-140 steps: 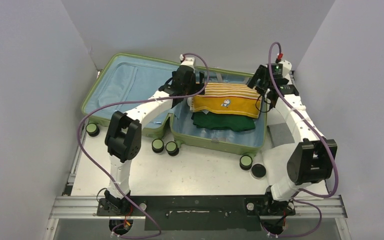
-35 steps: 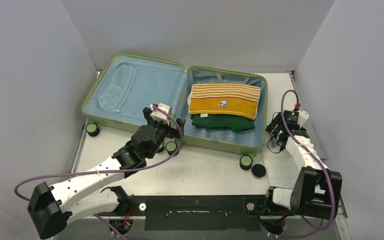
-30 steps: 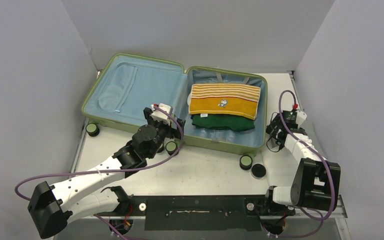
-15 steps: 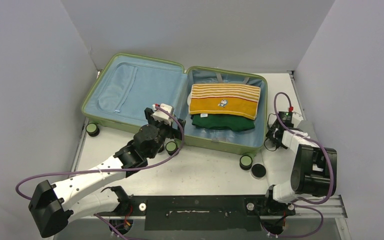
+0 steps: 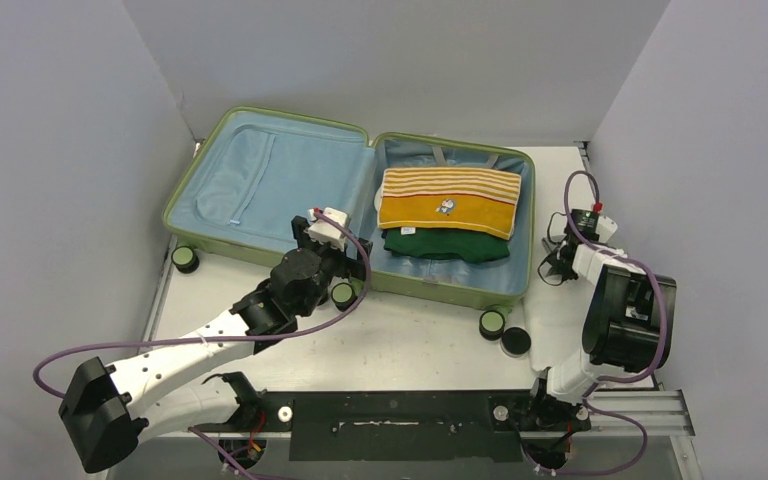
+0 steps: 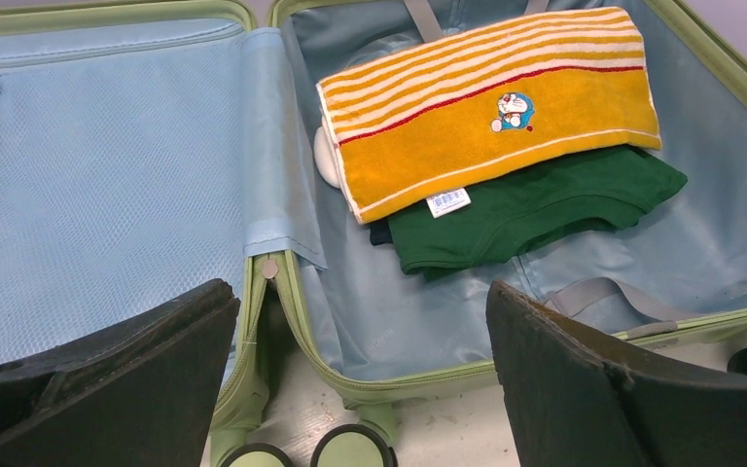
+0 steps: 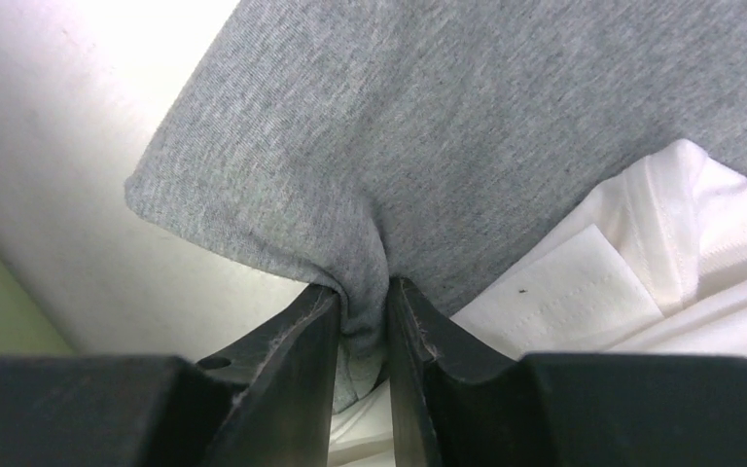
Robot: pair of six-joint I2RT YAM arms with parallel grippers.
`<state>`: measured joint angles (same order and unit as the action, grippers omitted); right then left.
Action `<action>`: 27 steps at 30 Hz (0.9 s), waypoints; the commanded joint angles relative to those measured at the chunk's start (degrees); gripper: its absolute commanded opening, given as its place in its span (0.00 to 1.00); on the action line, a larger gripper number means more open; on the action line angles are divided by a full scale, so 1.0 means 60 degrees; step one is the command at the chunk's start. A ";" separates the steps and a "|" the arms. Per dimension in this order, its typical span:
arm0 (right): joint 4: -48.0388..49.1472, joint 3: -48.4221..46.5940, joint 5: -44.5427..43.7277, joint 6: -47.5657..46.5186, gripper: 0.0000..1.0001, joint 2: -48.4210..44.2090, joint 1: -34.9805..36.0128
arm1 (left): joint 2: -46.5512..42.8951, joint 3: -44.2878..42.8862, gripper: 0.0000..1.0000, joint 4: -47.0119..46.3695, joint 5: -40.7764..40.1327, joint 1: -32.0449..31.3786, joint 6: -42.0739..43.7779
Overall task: Pack the luggage
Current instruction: Move the clothes to the corner of the board, then pick up the clothes from the corner of the board.
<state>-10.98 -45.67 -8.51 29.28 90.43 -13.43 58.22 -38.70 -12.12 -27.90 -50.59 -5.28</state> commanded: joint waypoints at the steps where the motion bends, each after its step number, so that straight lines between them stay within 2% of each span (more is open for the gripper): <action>1: 0.0001 -0.0532 0.1255 0.0708 0.21 0.0371 0.0040 | 0.0038 -0.0462 0.97 -0.0104 -0.0134 -0.0036 0.0088; 6: 0.0158 -0.0915 0.1918 0.1266 0.21 0.0525 0.0041 | 0.0079 -0.0477 0.97 -0.0089 -0.0090 -0.0042 0.0089; 10: -0.0088 -0.1311 0.1842 0.1252 0.24 0.0874 0.0034 | 0.0149 -0.0479 0.97 -0.0062 -0.0052 -0.0048 0.0074; 12: -0.0255 -0.1422 0.1561 0.0988 0.33 0.0911 0.0040 | 0.0192 -0.0514 0.97 -0.0020 -0.0045 -0.0036 0.0060; 15: -0.0231 -0.1381 0.0923 0.0236 0.57 0.0782 0.0225 | 0.0235 -0.0557 0.98 0.0039 -0.0002 -0.0036 0.0036; 18: 0.0051 -0.1201 0.0582 -0.0340 0.69 0.0610 0.0358 | 0.0257 -0.0581 0.97 0.0056 0.0115 -0.0046 -0.0019; 22: -0.0067 -0.1110 0.0236 -0.0391 0.73 0.0621 0.0262 | 0.0341 -0.0609 0.97 0.0099 0.0183 -0.0041 -0.0083; 27: -0.0448 -0.0453 -0.0826 0.0893 0.74 -0.0577 -0.0084 | 0.0380 -0.0639 0.97 0.0123 0.0233 -0.0042 -0.0141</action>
<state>-11.03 -51.18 -5.10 29.82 94.13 -11.90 60.38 -39.38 -10.68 -27.31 -50.59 -5.41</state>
